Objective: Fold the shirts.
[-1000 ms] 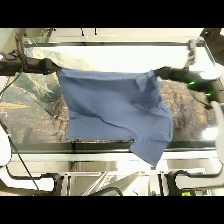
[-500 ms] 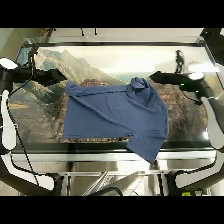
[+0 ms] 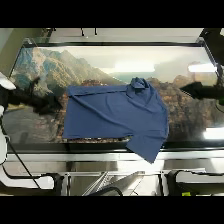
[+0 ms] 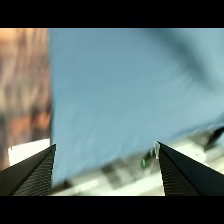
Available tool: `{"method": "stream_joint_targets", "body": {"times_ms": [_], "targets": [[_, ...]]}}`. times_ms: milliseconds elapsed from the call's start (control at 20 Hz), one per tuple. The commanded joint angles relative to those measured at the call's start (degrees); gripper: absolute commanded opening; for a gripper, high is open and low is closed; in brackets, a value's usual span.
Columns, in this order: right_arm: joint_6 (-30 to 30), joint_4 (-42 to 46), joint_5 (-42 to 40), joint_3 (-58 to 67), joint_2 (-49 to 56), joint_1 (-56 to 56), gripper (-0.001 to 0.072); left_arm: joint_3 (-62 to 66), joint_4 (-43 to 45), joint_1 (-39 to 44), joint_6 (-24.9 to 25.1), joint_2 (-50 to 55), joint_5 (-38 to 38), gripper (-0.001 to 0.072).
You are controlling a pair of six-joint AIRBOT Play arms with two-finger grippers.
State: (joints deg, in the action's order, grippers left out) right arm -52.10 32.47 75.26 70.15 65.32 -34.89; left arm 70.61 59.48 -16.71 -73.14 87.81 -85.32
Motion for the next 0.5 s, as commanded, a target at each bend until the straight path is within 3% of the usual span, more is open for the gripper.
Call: {"method": "stream_joint_targets", "body": {"times_ms": [0, 300, 350, 400, 450], "targets": [[0.0, 3.1, 3.7, -6.7, -4.1, -7.6, 0.0226, -18.1, 3.3, -0.6, 1.2, -5.9, 5.1, 0.0690], [0.9, 6.2, 5.6, -7.9, -4.6, -10.0, 0.0227, -27.1, 3.3, 2.9, 3.7, -6.5, 16.6, 0.0687], [0.9, 6.2, 5.8, -7.9, -4.6, -10.0, 0.0226, -26.8, 2.3, 3.7, 4.0, -6.5, 17.1, 0.0567], [0.9, 6.2, 5.8, -7.9, -4.6, -10.0, 0.0227, -26.4, 1.4, 4.0, 5.0, -6.5, 17.2, 0.0491], [0.9, 6.2, 5.9, -7.9, -4.6, -10.0, 0.0226, -25.8, 0.1, 4.8, 5.9, -6.5, 17.2, 0.0479]]}}
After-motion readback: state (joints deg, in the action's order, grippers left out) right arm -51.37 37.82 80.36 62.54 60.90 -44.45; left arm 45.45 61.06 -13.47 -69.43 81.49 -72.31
